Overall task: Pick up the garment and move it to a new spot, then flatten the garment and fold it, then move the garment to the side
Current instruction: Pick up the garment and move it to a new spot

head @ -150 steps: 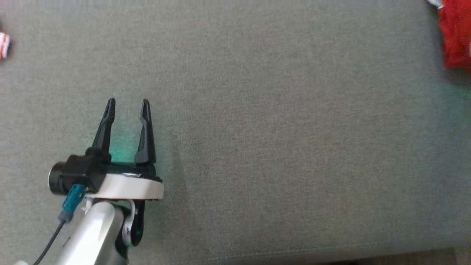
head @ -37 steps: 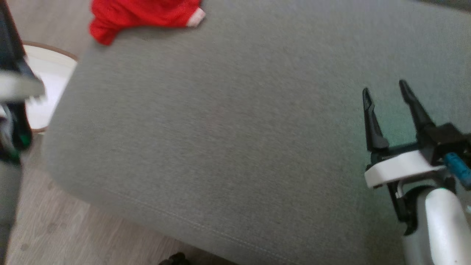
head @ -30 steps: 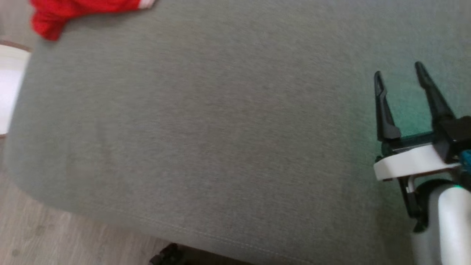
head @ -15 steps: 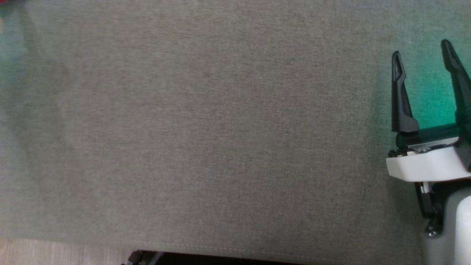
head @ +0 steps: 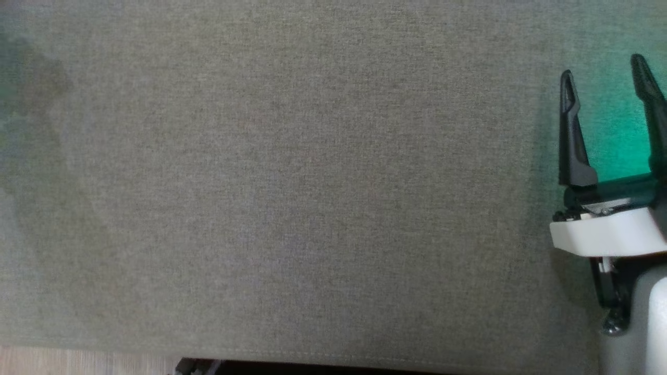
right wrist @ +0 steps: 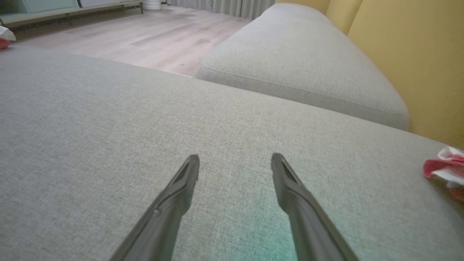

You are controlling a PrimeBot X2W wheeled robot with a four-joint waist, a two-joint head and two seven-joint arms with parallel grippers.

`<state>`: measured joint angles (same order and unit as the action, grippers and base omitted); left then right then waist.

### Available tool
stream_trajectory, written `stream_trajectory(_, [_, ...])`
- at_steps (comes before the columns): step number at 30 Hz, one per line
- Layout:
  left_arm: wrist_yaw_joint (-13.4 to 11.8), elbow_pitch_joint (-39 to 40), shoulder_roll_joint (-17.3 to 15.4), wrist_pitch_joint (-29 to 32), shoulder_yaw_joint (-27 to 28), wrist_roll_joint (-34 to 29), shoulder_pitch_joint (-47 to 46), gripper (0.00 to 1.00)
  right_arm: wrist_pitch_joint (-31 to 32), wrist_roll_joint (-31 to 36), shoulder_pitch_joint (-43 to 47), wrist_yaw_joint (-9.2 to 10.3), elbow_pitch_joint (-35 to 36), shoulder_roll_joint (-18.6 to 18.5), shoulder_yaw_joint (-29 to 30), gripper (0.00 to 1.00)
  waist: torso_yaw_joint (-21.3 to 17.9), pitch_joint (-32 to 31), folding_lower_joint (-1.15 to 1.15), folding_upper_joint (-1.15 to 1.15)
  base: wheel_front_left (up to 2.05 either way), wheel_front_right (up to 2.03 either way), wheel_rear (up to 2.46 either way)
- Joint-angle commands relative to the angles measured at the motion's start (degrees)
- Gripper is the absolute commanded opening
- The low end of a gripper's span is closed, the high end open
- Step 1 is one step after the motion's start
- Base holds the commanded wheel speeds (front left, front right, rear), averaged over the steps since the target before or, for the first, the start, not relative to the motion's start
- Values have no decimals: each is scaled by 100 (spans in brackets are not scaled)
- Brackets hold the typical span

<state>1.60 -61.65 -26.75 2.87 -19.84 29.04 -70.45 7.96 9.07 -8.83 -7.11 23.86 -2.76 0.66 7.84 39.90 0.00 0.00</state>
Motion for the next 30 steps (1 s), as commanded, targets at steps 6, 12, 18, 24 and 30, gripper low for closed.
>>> stream_trajectory(6, [203,39,-533,-252,-140,-258,-554,0,-264,-258,-70,-37,-198,-11,-103,100,-80,-433,0,0,0,0,0])
stream_trajectory(12, [440,319,-449,-354,-501,-466,-881,0,-568,-551,-145,-37,-786,-11,-11,100,-221,-1151,0,0,0,0,0])
stream_trajectory(18, [571,923,-146,-318,-1018,-500,-845,0,-913,-918,-6,-37,-1527,-11,58,100,-497,-2150,0,0,0,0,0])
stream_trajectory(24, [586,1940,333,-111,-1608,115,-408,0,-1185,-1213,366,-37,-2146,-11,177,100,-819,-3140,0,0,0,0,0])
stream_trajectory(30, [587,2873,725,-10,-1875,901,131,0,-1323,-1401,643,-37,-2418,-11,243,100,-1023,-3589,0,0,0,0,0])
